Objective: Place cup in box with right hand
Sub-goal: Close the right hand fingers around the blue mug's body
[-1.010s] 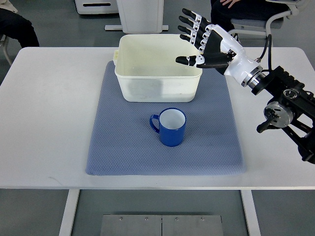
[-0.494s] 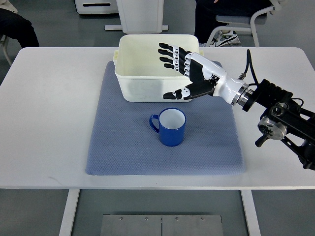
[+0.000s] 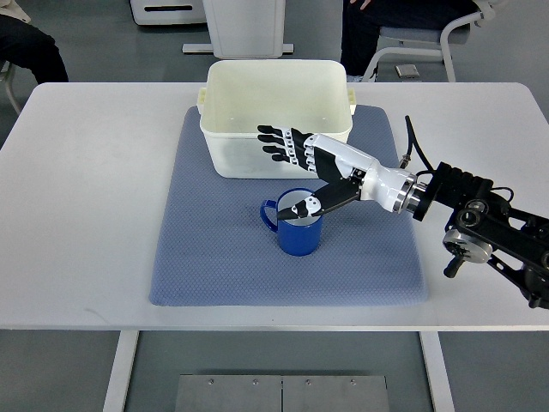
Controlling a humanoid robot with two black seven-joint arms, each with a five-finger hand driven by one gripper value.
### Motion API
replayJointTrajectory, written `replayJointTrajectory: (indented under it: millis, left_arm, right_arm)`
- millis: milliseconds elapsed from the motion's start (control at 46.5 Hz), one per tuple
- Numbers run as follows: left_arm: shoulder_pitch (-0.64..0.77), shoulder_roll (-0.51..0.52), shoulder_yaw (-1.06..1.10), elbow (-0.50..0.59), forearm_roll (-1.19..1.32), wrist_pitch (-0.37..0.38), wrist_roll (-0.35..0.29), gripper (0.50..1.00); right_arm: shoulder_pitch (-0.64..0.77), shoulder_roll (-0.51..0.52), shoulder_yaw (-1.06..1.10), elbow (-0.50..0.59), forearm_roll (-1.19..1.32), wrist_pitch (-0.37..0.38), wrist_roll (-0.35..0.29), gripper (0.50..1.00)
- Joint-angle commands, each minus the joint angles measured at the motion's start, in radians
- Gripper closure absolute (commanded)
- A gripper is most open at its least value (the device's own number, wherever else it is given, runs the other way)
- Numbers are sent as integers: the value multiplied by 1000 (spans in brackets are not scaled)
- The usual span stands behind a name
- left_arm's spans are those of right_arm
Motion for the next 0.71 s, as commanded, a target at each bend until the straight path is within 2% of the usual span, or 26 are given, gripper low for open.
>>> replayJointTrajectory:
  millis: [0,494,688]
  left_arm:
    - [0,0,0,0,0,0,0,500]
    - [0,0,0,0,0,0,0,500]
    - [0,0,0,0,0,0,0,500]
  right_arm:
    - [0,0,-15,-4,-1,0,0,505]
    - [-31,13,-25,-104,-2,-5,15,505]
    - [-40,13,-35,-110,-2,-5,31,507]
